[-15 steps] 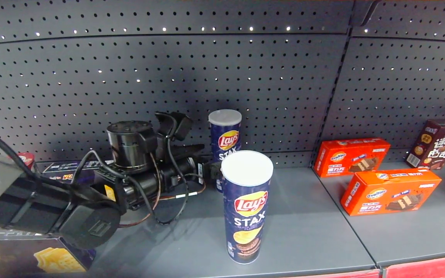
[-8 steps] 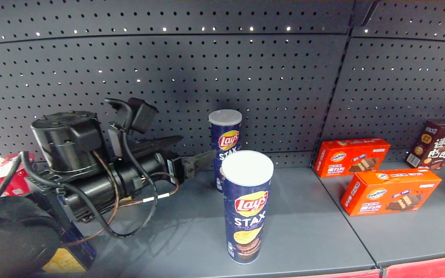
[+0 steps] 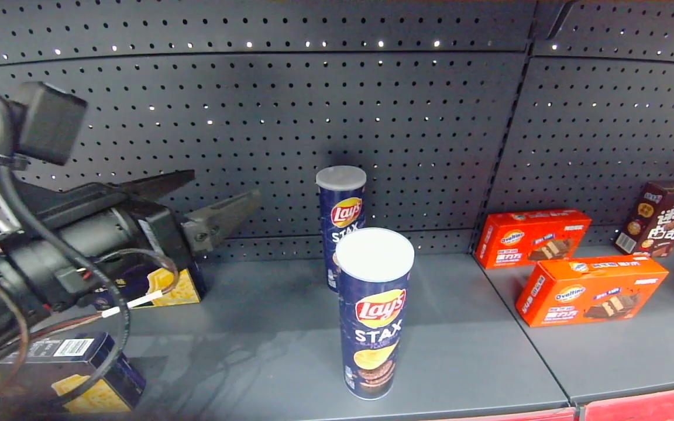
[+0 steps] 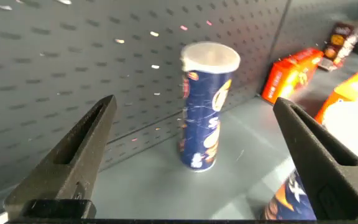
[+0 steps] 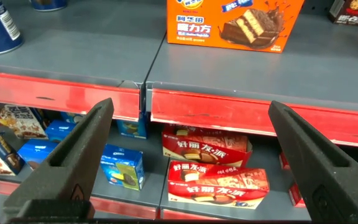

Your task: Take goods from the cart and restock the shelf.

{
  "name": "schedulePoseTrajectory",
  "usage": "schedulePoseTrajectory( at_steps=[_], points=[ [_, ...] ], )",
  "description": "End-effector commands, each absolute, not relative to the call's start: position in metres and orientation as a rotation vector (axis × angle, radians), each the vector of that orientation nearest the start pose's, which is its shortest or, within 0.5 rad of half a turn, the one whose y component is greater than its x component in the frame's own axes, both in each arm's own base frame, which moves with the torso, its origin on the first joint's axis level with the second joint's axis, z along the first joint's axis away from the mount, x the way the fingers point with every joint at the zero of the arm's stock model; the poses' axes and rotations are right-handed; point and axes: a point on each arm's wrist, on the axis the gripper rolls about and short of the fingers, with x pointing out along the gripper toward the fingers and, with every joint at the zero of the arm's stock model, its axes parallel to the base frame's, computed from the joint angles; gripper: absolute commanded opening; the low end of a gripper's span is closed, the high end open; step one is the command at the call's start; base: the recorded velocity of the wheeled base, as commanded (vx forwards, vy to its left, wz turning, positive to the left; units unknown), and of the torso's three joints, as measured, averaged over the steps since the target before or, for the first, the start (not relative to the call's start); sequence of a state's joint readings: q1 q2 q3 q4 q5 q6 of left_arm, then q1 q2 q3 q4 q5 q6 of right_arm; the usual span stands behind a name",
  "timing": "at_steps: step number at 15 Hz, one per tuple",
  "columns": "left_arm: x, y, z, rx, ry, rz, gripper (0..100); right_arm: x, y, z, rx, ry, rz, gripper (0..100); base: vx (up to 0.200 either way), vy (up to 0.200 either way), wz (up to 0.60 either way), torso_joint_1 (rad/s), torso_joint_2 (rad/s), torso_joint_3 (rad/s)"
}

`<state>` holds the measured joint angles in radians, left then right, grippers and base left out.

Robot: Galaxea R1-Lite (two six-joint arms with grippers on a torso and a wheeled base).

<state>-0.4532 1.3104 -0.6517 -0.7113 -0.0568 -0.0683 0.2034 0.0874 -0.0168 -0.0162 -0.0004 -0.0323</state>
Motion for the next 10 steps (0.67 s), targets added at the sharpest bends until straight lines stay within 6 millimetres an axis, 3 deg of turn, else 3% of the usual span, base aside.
schedulePoseTrajectory(
  at_steps=[1,4,6,7,10],
  points=[
    [0.138,-0.066,0.261,-0.097,-0.116,-0.438,100,-0.016,-0.003,0.084,-0.039,0.052,0.202,100,0.000,0.000,0.00,0.000,0.00,0.000],
    [0.094,-0.043,0.254,-0.101,-0.110,-0.349,100,-0.016,-0.003,0.084,-0.038,0.053,0.200,100,0.000,0.000,0.00,0.000,0.00,0.000],
    [0.088,-0.039,0.252,-0.104,-0.111,-0.332,100,-0.016,-0.003,0.084,-0.040,0.053,0.202,100,0.000,0.000,0.00,0.000,0.00,0.000],
    [0.057,-0.022,0.236,-0.114,-0.128,-0.260,100,-0.016,-0.004,0.084,-0.041,0.051,0.200,100,0.000,0.000,0.00,0.000,0.00,0.000],
    [0.012,0.001,0.214,-0.126,-0.141,-0.152,100,-0.016,-0.004,0.084,-0.039,0.052,0.200,100,0.000,0.000,0.00,0.000,0.00,0.000]
  ],
)
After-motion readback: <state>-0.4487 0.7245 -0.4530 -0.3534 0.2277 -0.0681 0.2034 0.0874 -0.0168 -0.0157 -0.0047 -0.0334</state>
